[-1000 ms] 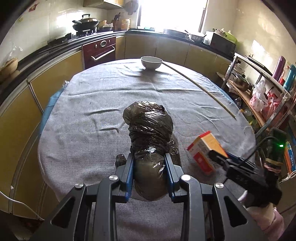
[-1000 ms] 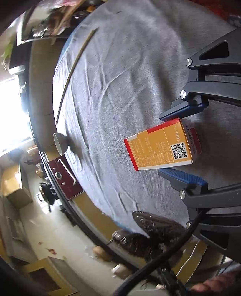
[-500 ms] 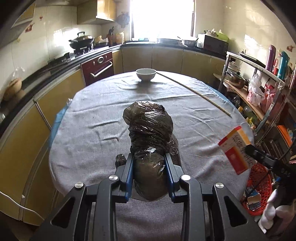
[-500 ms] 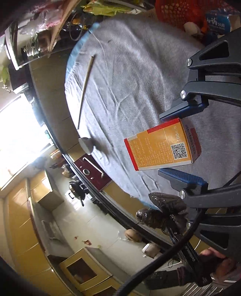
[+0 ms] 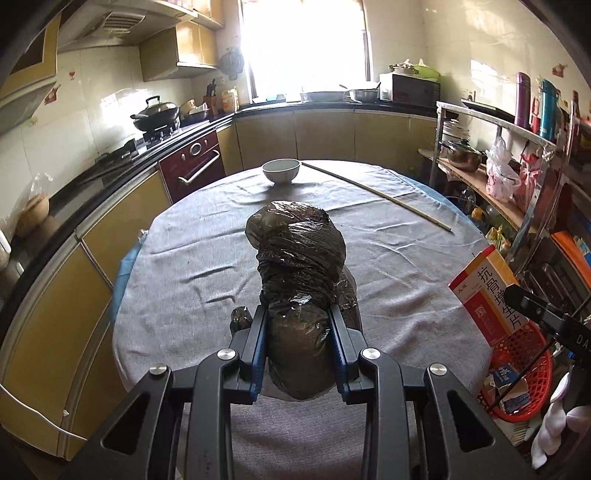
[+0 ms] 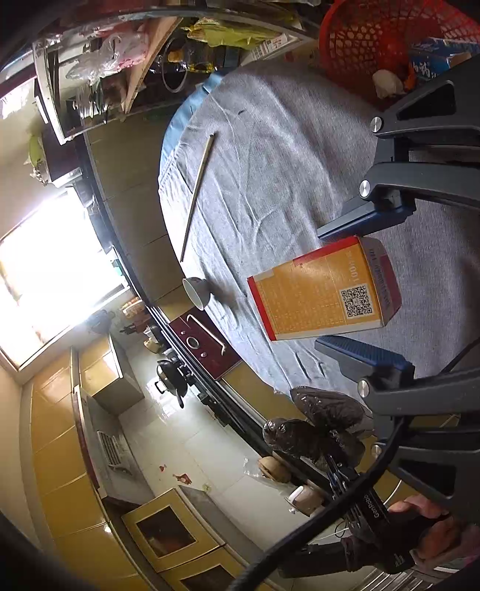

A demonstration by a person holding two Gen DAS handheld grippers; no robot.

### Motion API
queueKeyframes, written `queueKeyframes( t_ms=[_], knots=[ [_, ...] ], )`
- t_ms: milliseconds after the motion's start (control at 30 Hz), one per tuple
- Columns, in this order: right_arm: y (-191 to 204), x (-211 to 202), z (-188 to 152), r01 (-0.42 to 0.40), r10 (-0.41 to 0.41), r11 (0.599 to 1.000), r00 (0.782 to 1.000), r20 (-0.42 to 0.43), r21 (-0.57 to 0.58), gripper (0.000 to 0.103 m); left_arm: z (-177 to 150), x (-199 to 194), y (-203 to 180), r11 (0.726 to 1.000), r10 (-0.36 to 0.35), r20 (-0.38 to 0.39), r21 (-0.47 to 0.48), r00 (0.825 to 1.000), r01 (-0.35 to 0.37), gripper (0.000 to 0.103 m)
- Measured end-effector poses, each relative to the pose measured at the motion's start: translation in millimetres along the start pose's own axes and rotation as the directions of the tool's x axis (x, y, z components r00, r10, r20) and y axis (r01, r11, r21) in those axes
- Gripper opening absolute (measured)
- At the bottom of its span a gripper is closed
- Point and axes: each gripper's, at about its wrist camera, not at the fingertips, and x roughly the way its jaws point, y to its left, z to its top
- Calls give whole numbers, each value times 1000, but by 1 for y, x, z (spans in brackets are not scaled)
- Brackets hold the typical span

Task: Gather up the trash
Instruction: 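Carry the black bag with the left tool while the right tool carries the box toward the basket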

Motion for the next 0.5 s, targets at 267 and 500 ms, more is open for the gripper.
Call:
queueKeyframes(
  t_ms=[267, 500],
  knots=[
    [-13, -12, -2, 1, -2, 1000, 1000, 18, 24, 56, -1, 0, -19, 999, 2, -2, 46, 1000, -2, 32],
    [-22, -18, -4, 4, -5, 999, 1000, 25, 41, 56, -1, 0, -31, 997, 3, -6, 76, 1000, -3, 32]
  ],
)
